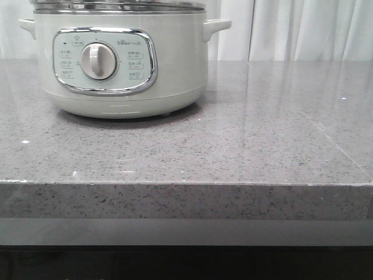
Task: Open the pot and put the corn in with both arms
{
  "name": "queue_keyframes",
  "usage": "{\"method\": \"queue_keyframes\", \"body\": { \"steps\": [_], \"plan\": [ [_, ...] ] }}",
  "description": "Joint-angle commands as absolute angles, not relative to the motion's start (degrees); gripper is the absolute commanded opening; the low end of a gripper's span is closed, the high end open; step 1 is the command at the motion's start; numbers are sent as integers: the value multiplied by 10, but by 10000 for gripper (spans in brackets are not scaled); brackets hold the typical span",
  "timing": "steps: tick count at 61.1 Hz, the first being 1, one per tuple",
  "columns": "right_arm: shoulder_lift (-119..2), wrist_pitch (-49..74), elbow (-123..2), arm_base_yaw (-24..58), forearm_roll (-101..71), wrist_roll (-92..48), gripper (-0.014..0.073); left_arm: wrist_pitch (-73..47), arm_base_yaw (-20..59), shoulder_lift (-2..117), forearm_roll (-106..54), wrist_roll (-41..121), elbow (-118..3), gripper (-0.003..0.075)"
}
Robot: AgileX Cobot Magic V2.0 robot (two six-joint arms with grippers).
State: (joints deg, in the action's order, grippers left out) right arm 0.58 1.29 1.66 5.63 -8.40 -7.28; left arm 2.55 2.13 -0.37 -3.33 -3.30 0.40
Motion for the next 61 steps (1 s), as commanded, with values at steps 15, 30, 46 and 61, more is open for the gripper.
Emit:
{"method": "queue_keyframes", "body": {
  "steps": [15,30,46,61],
  "plan": [
    [18,-54,10,13,-17,52,-69,76,22,-12,-36,-35,11,-20],
    [18,-54,10,13,-17,52,-69,76,22,-12,-36,-35,11,-20],
    [18,-54,10,13,-17,52,-69,76,22,-12,-36,-35,11,-20],
    [18,-54,10,-3,-17,52,-69,76,22,-12,-36,-35,11,-20]
  ]
}}
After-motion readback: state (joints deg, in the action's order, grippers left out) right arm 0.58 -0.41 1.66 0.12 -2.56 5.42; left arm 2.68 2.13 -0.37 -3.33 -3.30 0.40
